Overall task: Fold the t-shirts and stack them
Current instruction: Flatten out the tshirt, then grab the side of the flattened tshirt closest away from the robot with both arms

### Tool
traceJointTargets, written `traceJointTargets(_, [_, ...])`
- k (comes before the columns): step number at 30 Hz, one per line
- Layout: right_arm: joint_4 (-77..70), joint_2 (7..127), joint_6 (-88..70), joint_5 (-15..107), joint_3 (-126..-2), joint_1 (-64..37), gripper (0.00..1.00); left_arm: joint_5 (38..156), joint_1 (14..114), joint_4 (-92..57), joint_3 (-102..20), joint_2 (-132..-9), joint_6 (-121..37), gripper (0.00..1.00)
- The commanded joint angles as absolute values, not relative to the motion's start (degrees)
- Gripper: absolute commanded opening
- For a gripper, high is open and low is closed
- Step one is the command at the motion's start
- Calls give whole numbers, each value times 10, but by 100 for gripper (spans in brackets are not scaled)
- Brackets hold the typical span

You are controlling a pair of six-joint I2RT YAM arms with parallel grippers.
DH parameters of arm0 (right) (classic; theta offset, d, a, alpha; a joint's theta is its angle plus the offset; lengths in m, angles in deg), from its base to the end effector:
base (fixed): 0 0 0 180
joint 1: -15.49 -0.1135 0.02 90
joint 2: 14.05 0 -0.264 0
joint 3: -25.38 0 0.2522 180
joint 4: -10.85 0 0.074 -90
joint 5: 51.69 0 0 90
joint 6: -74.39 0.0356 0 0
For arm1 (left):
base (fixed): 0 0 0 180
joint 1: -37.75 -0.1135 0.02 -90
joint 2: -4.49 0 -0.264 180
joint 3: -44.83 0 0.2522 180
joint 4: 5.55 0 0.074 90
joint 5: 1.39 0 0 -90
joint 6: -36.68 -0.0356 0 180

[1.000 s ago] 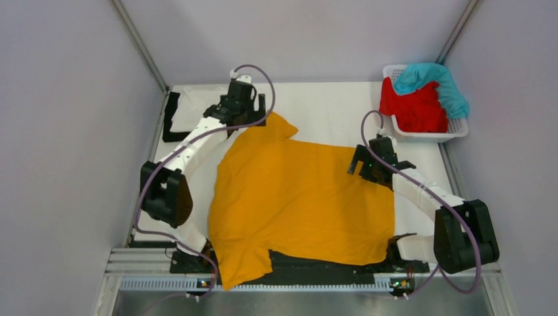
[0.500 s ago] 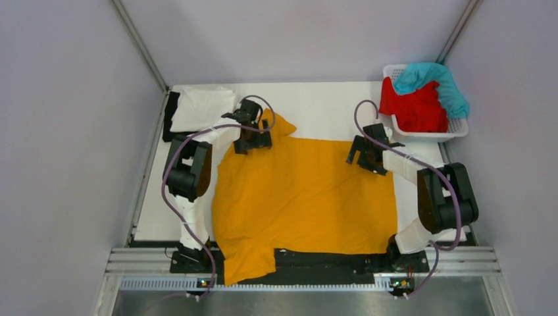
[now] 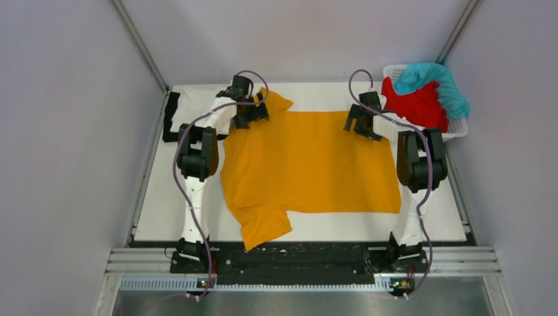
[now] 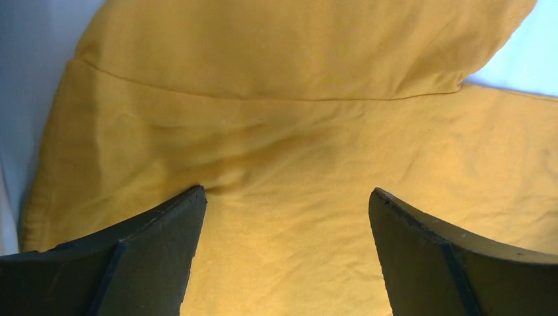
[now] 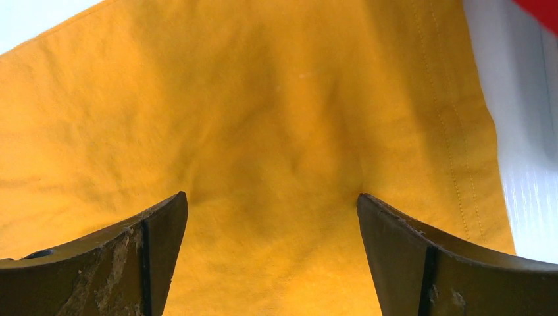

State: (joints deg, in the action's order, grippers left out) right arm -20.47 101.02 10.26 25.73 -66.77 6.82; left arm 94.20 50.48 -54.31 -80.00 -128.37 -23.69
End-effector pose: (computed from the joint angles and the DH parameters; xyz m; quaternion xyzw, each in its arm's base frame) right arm 0.4240 0.0568 0.1662 0.1747 0.9303 -0.0090 0.3224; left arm 0.4960 -0.1156 0.1802 -0.1269 0.9488 -0.1467 0.2493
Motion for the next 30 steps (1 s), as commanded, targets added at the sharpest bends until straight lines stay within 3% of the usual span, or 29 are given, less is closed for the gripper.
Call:
traceJointTargets(1, [-253,1045,97,293,-709,72,99,975,499,-550,-849,-1313,-263,99])
traceJointTargets(5, [-257,972,90,296,-683,64,99,981,502,-549,-801,-1235,-263,99])
traceJointTargets(10, [-260,824,87,292,-583,28,99,955,529,-512,-616,-1047,-248,99])
traceJointTargets(20, [-284,469,172,259,-291,10,99,807,729,-536,-203,-657,-122,99])
traceJointTargets(25, [-300,353,243,236,-211,21,99,787,831,-607,-102,-565,-33,97])
traceJointTargets(30, [-359,330,273,206,-206,49,99,774,958,-693,-55,-539,47,85])
